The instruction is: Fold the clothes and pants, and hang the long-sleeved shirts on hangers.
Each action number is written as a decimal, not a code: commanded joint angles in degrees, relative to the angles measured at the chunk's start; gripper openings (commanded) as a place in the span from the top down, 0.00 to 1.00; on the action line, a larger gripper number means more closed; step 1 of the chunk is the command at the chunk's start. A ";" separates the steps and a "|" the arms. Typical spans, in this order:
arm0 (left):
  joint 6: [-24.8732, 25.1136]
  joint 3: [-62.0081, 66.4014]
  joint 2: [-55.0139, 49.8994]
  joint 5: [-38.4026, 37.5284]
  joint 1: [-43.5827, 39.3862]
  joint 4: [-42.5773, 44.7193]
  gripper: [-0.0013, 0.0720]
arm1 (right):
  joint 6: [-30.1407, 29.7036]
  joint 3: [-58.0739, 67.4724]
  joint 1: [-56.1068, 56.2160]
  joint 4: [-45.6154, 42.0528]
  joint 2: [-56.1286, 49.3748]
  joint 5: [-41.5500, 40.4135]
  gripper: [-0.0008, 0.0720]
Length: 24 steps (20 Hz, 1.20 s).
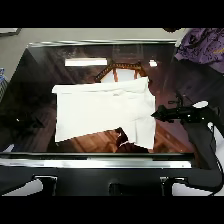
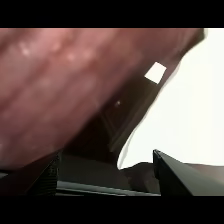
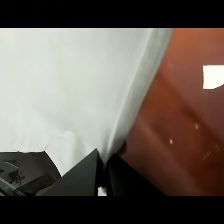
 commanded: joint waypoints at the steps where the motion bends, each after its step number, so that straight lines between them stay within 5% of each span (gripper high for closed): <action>1: 10.62 -10.67 0.39 3.04 3.19 -12.26 0.13 | 0.52 0.07 0.02 -0.46 1.92 0.81 0.94; 19: 14.38 -15.41 -2.91 8.33 -3.50 -14.69 0.16 | 2.67 0.04 0.02 -0.72 3.17 1.29 0.94; 22: 14.58 -15.41 -3.58 8.48 -5.05 -14.69 0.65 | 2.69 0.07 0.02 -0.70 3.17 1.29 0.94; 23: 14.58 -15.41 -3.63 8.48 -5.38 -14.69 0.71 | 2.69 0.07 0.02 -0.70 3.17 1.36 0.94; 24: 14.75 -15.37 -3.63 8.46 -5.64 -14.69 0.92 | 2.71 0.07 0.02 -0.68 3.17 1.68 0.94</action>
